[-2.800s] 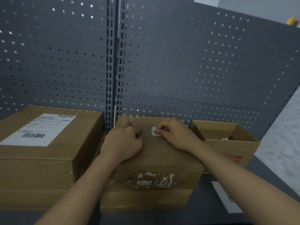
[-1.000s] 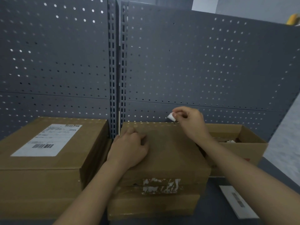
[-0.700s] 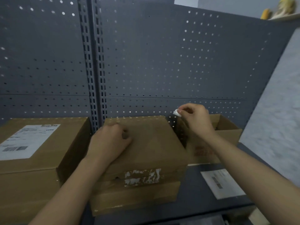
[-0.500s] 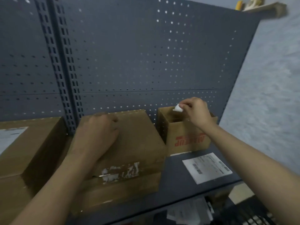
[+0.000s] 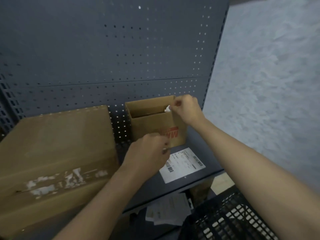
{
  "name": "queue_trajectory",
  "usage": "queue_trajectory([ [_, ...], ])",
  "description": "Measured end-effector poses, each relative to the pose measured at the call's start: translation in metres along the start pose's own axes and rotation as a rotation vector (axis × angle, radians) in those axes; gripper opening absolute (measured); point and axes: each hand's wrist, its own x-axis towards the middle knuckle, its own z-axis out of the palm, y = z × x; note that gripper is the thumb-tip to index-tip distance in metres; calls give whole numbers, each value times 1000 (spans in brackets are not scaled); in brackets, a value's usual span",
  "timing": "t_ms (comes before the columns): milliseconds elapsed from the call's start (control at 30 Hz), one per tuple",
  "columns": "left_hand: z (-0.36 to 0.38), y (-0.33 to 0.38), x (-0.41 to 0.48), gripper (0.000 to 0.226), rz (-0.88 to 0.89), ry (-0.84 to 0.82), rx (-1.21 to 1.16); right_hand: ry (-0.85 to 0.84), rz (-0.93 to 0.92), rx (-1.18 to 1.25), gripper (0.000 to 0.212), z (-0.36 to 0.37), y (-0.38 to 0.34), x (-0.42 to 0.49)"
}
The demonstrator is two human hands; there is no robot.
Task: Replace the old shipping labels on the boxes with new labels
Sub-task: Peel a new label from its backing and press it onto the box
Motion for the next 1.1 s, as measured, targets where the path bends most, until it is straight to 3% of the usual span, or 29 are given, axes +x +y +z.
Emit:
queue_trajectory([
  [267, 76, -9, 16, 36, -159, -216, -79, -111, -64, -49, 32, 5, 9, -1],
  [433, 104, -22, 20, 39, -194, -239, -91, -8, -58, 76, 25, 2, 14, -2],
  [600, 112, -30, 26, 64, -223, -276, -128, 57, -50, 128, 6, 2, 13, 0],
  [633, 112, -32, 27, 65, -234, -285, -134, 66, -44, 126, 10, 3, 12, 0],
  [900, 113, -40, 36, 58, -245, -246, -205, 14, -26, 140, 13, 9, 7, -2],
  [1100, 113, -44, 41, 21, -250, -157, -312, 25, -66, 94, 13, 8, 4, -5],
])
